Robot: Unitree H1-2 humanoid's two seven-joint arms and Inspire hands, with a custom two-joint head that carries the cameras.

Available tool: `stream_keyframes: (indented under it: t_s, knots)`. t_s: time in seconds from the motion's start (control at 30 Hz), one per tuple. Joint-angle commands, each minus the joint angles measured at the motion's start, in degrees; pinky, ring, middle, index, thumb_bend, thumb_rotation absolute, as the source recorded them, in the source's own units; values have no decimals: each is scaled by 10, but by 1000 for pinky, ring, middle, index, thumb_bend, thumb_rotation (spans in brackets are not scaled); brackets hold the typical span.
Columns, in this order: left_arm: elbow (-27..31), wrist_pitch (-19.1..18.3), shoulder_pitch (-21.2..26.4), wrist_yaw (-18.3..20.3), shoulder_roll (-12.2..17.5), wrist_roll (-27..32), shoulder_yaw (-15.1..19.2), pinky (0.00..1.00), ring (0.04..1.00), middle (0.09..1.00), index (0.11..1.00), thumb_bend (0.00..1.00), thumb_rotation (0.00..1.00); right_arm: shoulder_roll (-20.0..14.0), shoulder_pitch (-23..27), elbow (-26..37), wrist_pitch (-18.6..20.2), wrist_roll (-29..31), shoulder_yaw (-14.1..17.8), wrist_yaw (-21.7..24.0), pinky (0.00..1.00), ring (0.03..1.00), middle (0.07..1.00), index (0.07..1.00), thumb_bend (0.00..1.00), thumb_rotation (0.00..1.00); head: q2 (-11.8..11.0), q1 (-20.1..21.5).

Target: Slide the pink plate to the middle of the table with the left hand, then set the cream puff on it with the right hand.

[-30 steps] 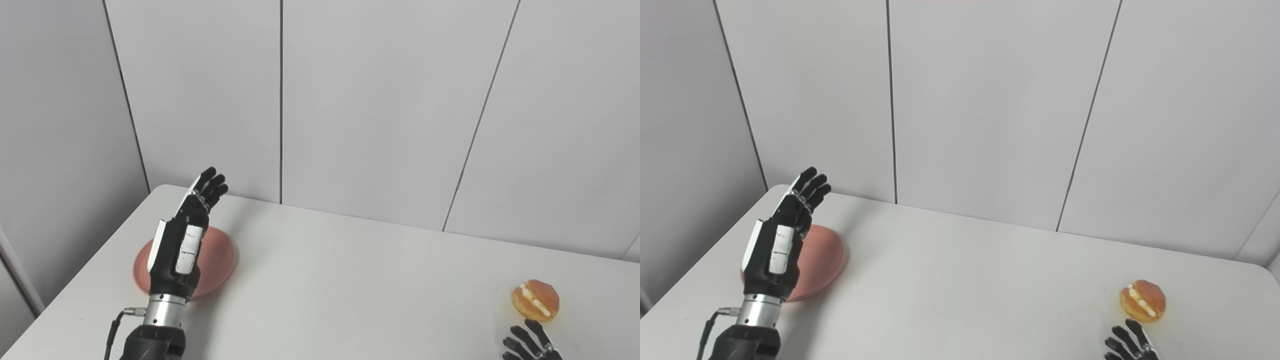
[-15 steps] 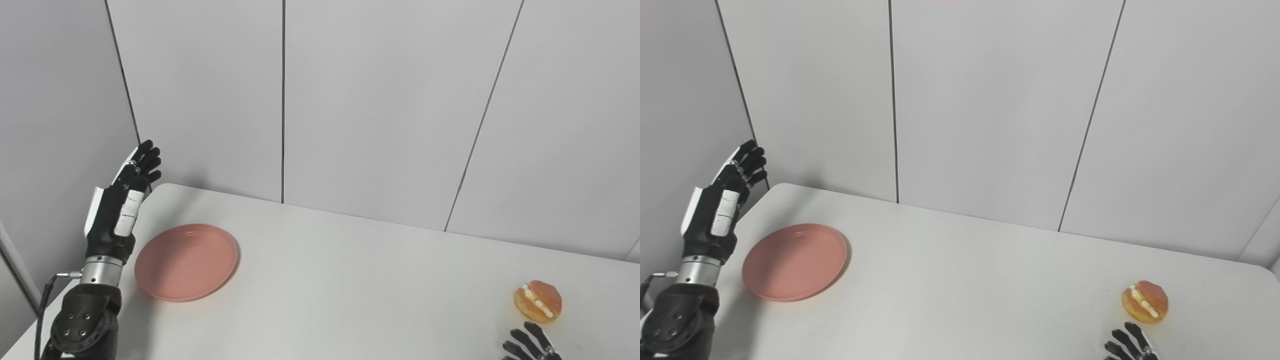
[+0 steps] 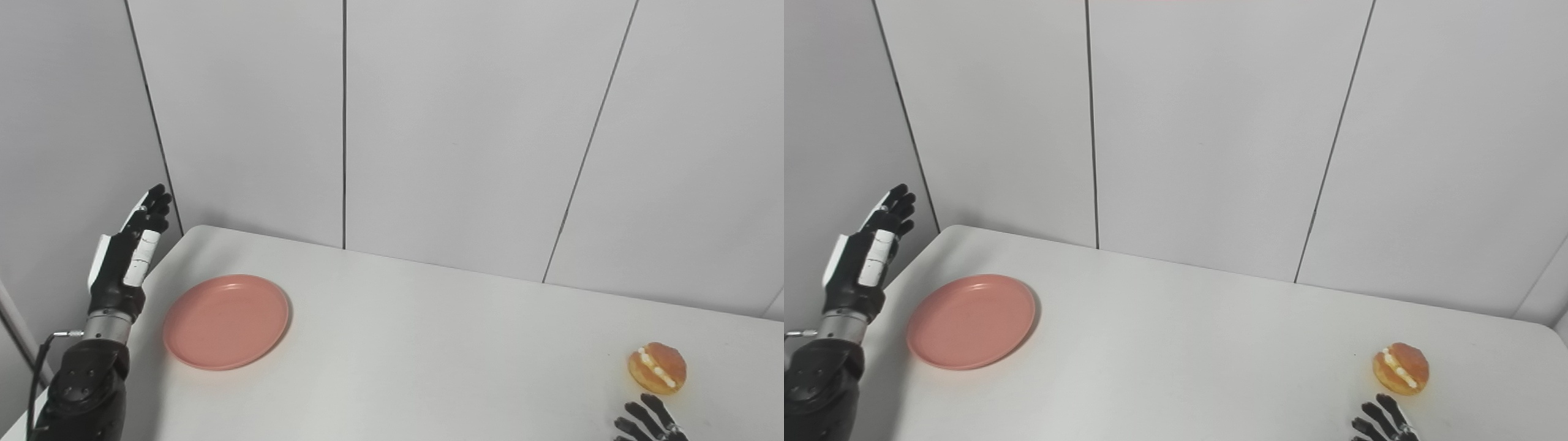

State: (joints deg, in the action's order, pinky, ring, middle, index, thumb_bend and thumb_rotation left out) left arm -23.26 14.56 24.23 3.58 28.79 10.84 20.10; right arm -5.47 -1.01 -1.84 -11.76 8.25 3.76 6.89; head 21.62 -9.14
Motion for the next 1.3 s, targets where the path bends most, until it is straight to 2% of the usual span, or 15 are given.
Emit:
stream_keyframes:
  t_s: [0.0, 0.1, 0.13, 0.33, 0.43, 0.57, 0.7, 0.83, 0.93, 1.07, 1.27]
  knots:
    - [-13, 41, 31, 9, 22, 7, 4, 977, 972, 955, 914, 943, 902, 12, -43, -38, 16, 4, -7, 0, 755, 799, 855, 886, 767, 1000, 1, 0]
    - [-52, 57, 35, 13, 25, 12, 6, 983, 969, 953, 917, 931, 901, 13, -43, -38, 18, 8, -6, 2, 757, 800, 856, 886, 768, 1000, 1, 1]
    - [-71, 66, 37, 12, 27, 11, 7, 922, 947, 939, 911, 949, 899, 12, -44, -38, 17, 7, -6, 2, 757, 800, 858, 887, 770, 1000, 2, 1]
    - [-201, 114, 58, 21, 40, 13, 8, 850, 910, 912, 890, 998, 862, 10, -48, -31, 21, 4, -8, 2, 753, 796, 855, 885, 776, 1000, 7, 4]
    - [-250, 122, 69, 42, 42, 27, 11, 853, 896, 904, 878, 1000, 843, 10, -49, -29, 23, 3, -8, 1, 751, 794, 854, 885, 780, 1000, 8, 6]
    - [-315, 123, 83, 61, 44, 30, 13, 773, 845, 864, 841, 1000, 789, 11, -50, -27, 24, 0, -8, -1, 747, 790, 854, 888, 770, 1000, 8, 8]
    - [-389, 124, 105, 89, 49, 42, 24, 821, 872, 868, 856, 1000, 750, 14, -52, -25, 24, -4, -9, -4, 738, 785, 847, 880, 777, 1000, 11, 10]
    - [-443, 124, 123, 83, 56, 32, 24, 839, 879, 871, 877, 1000, 752, 14, -53, -24, 24, -6, -10, -3, 743, 788, 850, 882, 777, 1000, 11, 11]
    - [-466, 123, 129, 76, 58, 21, 19, 827, 870, 861, 866, 1000, 763, 15, -53, -22, 25, -6, -11, -3, 742, 787, 848, 881, 776, 1000, 12, 13]
    - [-468, 124, 126, 68, 52, 6, 9, 780, 831, 849, 840, 1000, 822, 14, -53, -22, 26, -7, -12, -2, 743, 783, 843, 881, 788, 1000, 12, 16]
    - [-468, 124, 125, 89, 36, 11, 5, 787, 858, 870, 872, 1000, 800, 15, -53, -19, 28, -9, -13, -4, 737, 780, 845, 881, 796, 1000, 14, 17]
